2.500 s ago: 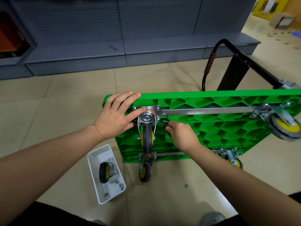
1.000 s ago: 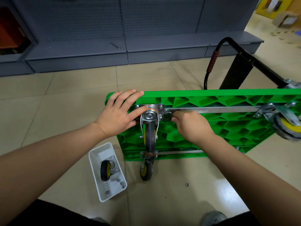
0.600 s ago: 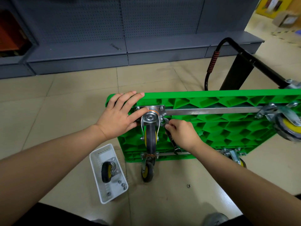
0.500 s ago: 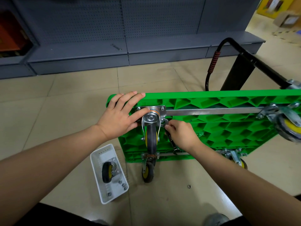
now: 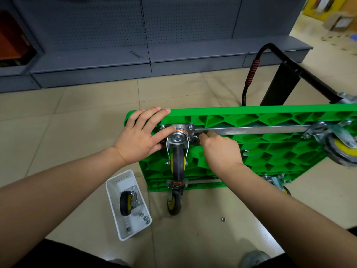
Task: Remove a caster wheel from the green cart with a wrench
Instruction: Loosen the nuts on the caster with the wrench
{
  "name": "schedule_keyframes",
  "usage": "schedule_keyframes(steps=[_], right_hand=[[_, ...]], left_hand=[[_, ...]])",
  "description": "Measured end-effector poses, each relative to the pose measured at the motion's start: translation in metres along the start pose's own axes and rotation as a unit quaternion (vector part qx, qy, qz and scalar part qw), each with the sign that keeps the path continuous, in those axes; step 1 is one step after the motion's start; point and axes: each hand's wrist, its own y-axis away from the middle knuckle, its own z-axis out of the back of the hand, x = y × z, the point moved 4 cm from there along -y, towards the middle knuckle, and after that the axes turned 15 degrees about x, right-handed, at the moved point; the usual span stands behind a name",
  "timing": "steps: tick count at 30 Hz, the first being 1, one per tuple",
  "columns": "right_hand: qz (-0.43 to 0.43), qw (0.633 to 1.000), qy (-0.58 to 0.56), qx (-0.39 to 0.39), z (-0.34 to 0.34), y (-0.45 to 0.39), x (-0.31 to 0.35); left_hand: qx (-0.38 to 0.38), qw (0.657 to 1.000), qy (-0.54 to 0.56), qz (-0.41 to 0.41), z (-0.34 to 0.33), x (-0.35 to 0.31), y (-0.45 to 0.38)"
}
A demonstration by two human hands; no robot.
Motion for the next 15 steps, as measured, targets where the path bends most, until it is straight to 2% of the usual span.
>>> schedule_keyframes(steps=[2,5,10,15], right_hand=[[-0.005,1.000,-0.018,-0.005,-0.003,-0.001,-0.007],[-0.009,0.995,-0.103,0.006,-0.015,-0.004,-0.021],[0.000,0.951,-0.306,0.037,-0.036,-0.013,-0.022],[-0.005,0.926,-0.376,0.044,-0.047,-0.017,-0.012]], left_hand=[[0.000,1.000,-0.001,0.000,0.000,0.000,0.000],[-0.003,1.000,0.001,0.000,0.000,0.001,0.000],[-0.004,1.000,0.002,0.001,-0.001,0.000,0.000],[-0.004,1.000,0.005,0.001,-0.001,0.000,0.000]])
